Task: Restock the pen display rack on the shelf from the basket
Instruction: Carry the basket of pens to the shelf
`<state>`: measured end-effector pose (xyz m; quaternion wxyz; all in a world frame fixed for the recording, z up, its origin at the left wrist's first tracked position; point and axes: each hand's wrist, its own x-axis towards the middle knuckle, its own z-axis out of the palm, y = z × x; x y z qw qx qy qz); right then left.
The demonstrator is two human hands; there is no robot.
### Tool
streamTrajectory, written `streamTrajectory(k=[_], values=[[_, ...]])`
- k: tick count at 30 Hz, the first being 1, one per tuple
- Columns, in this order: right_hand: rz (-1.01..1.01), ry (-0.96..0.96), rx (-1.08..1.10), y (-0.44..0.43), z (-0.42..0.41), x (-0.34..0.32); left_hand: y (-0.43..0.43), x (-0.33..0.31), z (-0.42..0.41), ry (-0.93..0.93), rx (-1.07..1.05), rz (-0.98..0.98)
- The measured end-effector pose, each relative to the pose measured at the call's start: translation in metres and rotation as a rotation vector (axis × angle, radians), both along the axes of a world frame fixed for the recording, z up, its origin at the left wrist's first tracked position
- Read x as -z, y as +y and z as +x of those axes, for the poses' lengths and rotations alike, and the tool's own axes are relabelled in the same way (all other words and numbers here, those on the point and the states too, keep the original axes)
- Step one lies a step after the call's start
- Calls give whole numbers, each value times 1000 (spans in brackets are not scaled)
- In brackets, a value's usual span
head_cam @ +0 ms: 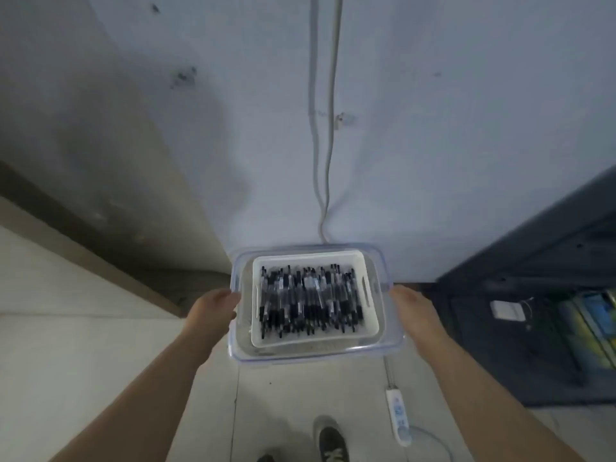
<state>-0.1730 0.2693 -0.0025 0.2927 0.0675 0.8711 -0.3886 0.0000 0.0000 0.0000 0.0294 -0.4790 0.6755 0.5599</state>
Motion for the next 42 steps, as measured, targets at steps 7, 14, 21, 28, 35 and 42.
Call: streamTrajectory(k=[7, 14, 21, 28, 35, 42], values=[[-277, -301, 211, -22, -55, 84, -12, 81, -47, -12, -207, 368], [-546, -630, 291, -32, -85, 126, -26, 132, -67, 120, -302, 763], [-600, -634, 238, -32, -89, 152, -24, 158, -73, 145, -335, 776], [-603, -615, 214, -40, -79, 140, -21, 145, -54, 179, -402, 796], [-590, -648, 118, -67, -63, 95, -24, 91, -14, 225, -508, 755], [-569, -702, -44, -101, -26, 31, -16, 21, 59, 297, -649, 688]])
